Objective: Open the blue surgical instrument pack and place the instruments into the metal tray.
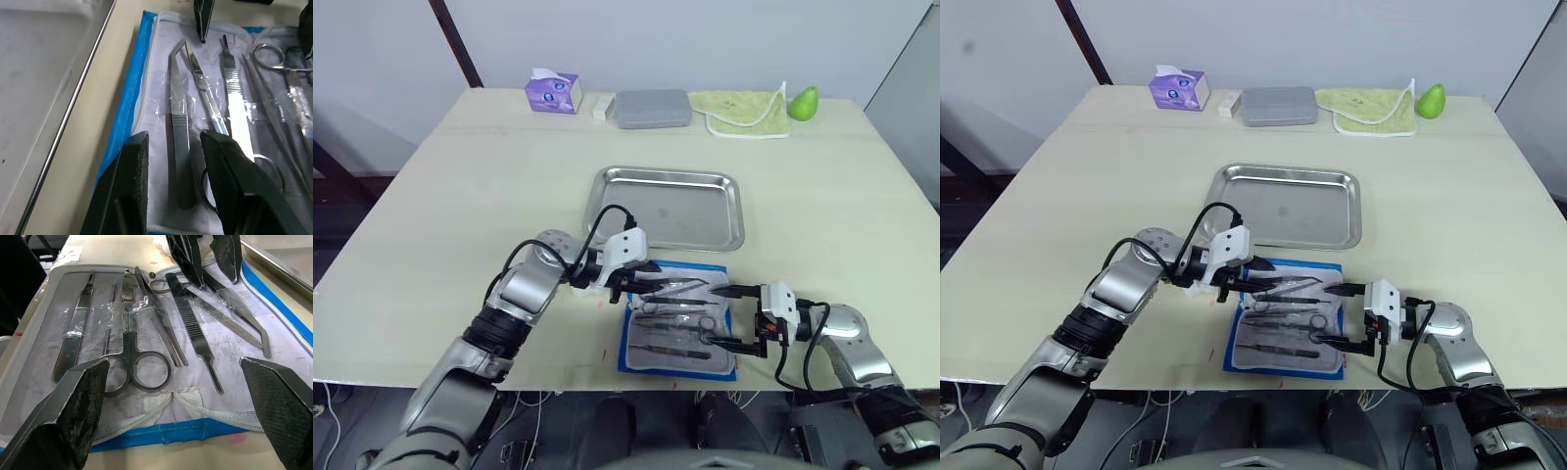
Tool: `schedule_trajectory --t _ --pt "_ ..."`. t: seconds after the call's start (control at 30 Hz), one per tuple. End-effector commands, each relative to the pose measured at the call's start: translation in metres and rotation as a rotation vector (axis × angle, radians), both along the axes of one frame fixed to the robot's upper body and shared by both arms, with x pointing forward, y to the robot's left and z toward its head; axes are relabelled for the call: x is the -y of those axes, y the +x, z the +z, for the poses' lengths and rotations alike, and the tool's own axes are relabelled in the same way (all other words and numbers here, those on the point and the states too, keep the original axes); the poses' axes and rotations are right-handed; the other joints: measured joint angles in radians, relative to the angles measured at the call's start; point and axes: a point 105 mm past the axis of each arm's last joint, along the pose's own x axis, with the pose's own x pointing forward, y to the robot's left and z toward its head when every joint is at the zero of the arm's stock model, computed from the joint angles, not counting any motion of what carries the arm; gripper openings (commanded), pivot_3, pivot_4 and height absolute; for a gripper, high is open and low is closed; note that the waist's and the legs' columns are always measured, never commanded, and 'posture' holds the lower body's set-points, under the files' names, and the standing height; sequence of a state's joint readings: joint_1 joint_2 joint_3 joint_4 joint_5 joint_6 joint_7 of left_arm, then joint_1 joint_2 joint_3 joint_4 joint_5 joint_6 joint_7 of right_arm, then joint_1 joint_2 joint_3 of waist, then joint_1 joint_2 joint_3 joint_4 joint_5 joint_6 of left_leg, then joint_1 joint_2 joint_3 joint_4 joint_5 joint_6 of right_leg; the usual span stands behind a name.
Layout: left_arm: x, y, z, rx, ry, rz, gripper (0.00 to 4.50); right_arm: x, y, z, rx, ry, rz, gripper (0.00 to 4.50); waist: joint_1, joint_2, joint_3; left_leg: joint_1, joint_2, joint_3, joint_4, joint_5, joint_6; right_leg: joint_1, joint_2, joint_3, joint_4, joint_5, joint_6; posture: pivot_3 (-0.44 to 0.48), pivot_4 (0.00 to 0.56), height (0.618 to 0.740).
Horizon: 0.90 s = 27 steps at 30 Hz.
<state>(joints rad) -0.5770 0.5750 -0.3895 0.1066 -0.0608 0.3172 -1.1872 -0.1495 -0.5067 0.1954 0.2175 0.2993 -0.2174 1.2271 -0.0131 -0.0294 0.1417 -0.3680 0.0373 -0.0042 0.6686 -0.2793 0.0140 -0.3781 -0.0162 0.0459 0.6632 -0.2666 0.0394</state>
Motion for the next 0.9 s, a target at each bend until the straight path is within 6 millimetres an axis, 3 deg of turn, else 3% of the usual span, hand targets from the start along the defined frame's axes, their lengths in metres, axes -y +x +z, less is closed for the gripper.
schedule_trajectory --t 0.03,0.1,0.13,0.3,0.63,0.9 --pt "0.003 0.003 0.003 0.029 0.024 -0.025 1.02 0.006 -0.006 -0.021 -0.083 -0.073 -0.024 4.5 -0.001 0.0 0.0 0.0 0.0 0.0 0.0 0.0 0.0 0.0 0.0 0.0 0.0 0.0 0.0 0.0 0.15 0.74" --pt "0.004 0.002 0.001 0.024 0.037 -0.037 0.18 0.006 -0.006 -0.021 -0.084 -0.073 -0.022 4.5 -0.001 0.001 0.0 0.0 0.0 0.0 0.0 0.0 0.0 0.0 0.0 0.0 0.0 0.0 0.0 0.0 0.15 0.74" --pt "0.004 0.001 -0.001 0.02 0.046 -0.043 0.07 0.005 -0.006 -0.021 -0.085 -0.073 -0.022 4.5 -0.001 0.001 0.0 0.0 0.0 0.0 0.0 0.0 0.0 0.0 0.0 0.0 0.0 0.0 0.0 0.0 0.15 0.74" --pt "0.006 -0.001 -0.003 0.012 0.064 -0.063 0.07 0.004 -0.006 -0.02 -0.085 -0.076 -0.019 4.5 -0.001 0.001 0.0 0.0 0.0 0.0 0.0 0.0 0.0 0.0 0.0 0.0 0.0 0.0 0.0 0.0 0.15 0.74" --pt "0.011 0.006 0.028 0.029 0.164 -0.132 0.07 0.0 -0.012 -0.025 -0.132 -0.142 0.038 4.5 -0.001 0.003 0.002 -0.001 0.0 0.0 0.0 0.0 0.0 0.0 0.0 0.0 0.0 0.0 0.0 0.0 0.15 0.74" --pt "0.007 0.009 0.037 0.013 0.238 -0.136 0.07 -0.001 -0.013 -0.027 -0.143 -0.162 0.032 4.5 -0.004 0.005 0.004 -0.001 0.0 0.0 0.0 0.0 0.0 -0.001 0.001 0.0 -0.001 0.0 0.0 0.0 0.15 0.74"
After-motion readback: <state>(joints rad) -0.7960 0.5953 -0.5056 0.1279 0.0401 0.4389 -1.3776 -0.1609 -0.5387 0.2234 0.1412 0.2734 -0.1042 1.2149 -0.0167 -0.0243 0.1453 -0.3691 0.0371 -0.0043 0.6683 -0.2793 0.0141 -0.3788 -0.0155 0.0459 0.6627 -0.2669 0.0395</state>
